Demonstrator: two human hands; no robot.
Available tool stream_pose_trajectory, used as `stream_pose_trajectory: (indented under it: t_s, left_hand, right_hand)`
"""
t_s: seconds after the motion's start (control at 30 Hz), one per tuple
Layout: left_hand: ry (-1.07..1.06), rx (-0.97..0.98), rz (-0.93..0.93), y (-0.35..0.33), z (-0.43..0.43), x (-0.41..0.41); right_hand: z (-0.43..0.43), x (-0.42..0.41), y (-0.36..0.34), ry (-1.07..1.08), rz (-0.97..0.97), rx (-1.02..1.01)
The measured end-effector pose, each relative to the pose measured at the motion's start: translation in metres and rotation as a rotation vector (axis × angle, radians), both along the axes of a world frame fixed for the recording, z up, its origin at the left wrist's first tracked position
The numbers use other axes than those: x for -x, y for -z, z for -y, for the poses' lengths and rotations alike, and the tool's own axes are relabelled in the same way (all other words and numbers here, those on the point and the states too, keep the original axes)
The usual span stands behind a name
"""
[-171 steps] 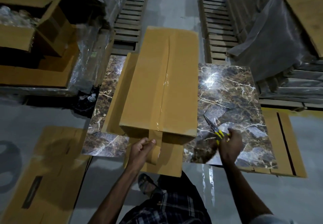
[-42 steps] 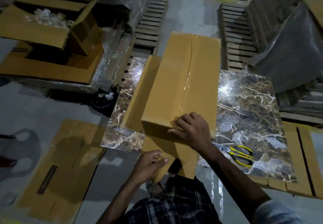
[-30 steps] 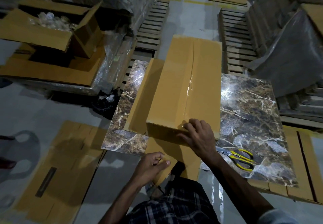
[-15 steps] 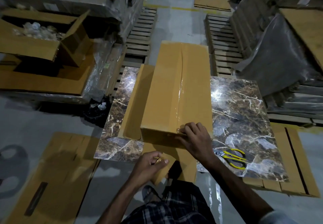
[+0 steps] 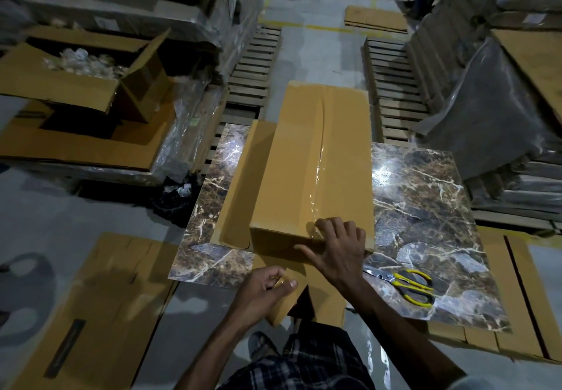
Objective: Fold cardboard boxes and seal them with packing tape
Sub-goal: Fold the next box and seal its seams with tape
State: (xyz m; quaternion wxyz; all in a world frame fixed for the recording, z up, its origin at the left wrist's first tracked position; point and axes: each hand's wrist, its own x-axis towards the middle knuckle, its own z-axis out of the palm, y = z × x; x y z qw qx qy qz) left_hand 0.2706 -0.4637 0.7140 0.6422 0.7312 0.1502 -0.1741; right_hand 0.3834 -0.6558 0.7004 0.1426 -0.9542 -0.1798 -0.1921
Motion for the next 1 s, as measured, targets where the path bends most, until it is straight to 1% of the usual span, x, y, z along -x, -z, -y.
stream_pose_trajectory:
  t_s: [0.1,0.13,0.17,0.2,0.23,0.27,0.3,0.33,0.43,0.53,0.6,0.77,0.83,0.9,1.0]
  left_hand:
    - [-0.011,-0.007,0.016,-0.007,-0.001,0.000]
    - [-0.007,-0.008,0.018,-0.010,-0.002,0.000]
    - [0.003,-0.012,0.020,-0.014,-0.002,-0.001]
    - [0.019,-0.024,0.021,-0.017,-0.001,-0.002]
    - [0.034,-0.042,0.032,-0.022,-0.001,-0.002]
    - [0.055,-0.066,0.048,-0.027,0.000,-0.004]
    - [0.084,-0.087,0.061,-0.031,0.002,-0.005]
    - [0.119,-0.100,0.068,-0.033,0.003,-0.007]
    - [0.199,-0.138,0.077,-0.035,0.007,-0.012]
    - [0.227,-0.189,0.091,-0.032,0.006,-0.016]
    - [0.241,-0.222,0.096,-0.030,0.005,-0.020]
    - [0.297,-0.212,0.033,-0.040,0.006,-0.032]
    - [0.293,-0.255,0.038,-0.045,0.005,-0.035]
    - [0.213,-0.345,0.107,-0.053,0.005,-0.035]
    - [0.090,-0.487,0.292,-0.061,0.009,-0.034]
  right_hand:
    - [0.008,0.019,-0.024,-0.005,-0.052,-0.421]
    - [0.013,0.027,-0.033,-0.041,-0.136,-0.556]
    - [0.018,0.034,-0.042,-0.075,-0.289,-0.677]
    - [0.021,0.041,-0.049,-0.098,-0.509,-0.763]
    - [0.022,0.047,-0.055,-0.119,-0.748,-0.784]
    - [0.022,0.052,-0.057,-0.146,-0.933,-0.758]
    - [0.021,0.056,-0.057,-0.173,-1.048,-0.733]
    - [0.019,0.060,-0.056,-0.193,-1.106,-0.736]
    - [0.012,0.066,-0.056,-0.206,-1.099,-0.811]
    - [0.011,0.065,-0.056,-0.067,-1.061,-0.887]
    - [0.014,0.062,-0.055,-0.019,-1.043,-0.867]
    - [0.014,0.056,-0.062,-0.035,-0.969,-0.795]
    - [0.016,0.051,-0.067,-0.006,-0.958,-0.808]
    - [0.019,0.045,-0.071,0.013,-0.978,-0.864]
    - [0.019,0.042,-0.079,0.038,-0.975,-0.953]
